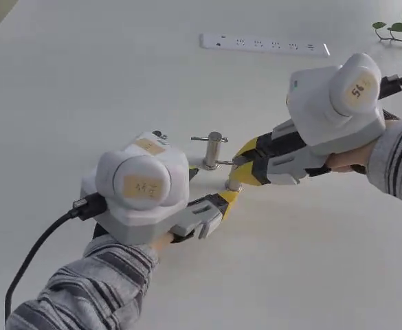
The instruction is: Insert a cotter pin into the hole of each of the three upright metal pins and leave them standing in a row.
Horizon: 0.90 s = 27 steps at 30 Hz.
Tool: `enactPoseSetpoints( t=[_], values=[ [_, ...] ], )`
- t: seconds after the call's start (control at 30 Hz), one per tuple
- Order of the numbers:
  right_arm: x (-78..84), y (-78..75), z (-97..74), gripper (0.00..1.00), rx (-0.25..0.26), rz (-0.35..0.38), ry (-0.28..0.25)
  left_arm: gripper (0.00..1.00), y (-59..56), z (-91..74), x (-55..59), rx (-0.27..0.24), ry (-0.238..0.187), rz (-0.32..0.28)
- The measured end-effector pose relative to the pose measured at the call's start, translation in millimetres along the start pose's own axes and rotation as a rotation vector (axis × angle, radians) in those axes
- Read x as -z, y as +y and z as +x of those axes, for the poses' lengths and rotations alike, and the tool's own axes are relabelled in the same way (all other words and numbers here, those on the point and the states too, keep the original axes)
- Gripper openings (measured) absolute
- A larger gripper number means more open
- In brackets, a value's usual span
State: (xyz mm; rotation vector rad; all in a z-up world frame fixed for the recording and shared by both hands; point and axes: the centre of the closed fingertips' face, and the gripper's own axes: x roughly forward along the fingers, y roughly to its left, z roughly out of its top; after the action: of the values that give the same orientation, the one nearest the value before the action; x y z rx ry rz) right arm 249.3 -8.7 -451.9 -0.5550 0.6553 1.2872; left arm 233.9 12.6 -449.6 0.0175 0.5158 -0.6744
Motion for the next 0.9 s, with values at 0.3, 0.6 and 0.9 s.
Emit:
enactPoseSetpoints(
  t=[0.3, 0.6, 0.9],
  values=[
    [0.0, 0.8, -1.7, 0.08, -0.016, -0.006, -0.005, 0.54, 7.3, -25.1, -7.7, -0.038, -0.022, 0.033],
    [5.5, -9.8, -13.3, 0.08, 0.001, 0.004, -0.001, 0.7, 22.3, -42.0, -16.5, -0.073, -0.045, 0.045],
    [10.0, -27.4, -24.6, 0.08, 0.028, 0.0, 0.023, 0.81, 40.4, -51.0, -17.6, -0.117, -0.039, 0.055]
  ],
)
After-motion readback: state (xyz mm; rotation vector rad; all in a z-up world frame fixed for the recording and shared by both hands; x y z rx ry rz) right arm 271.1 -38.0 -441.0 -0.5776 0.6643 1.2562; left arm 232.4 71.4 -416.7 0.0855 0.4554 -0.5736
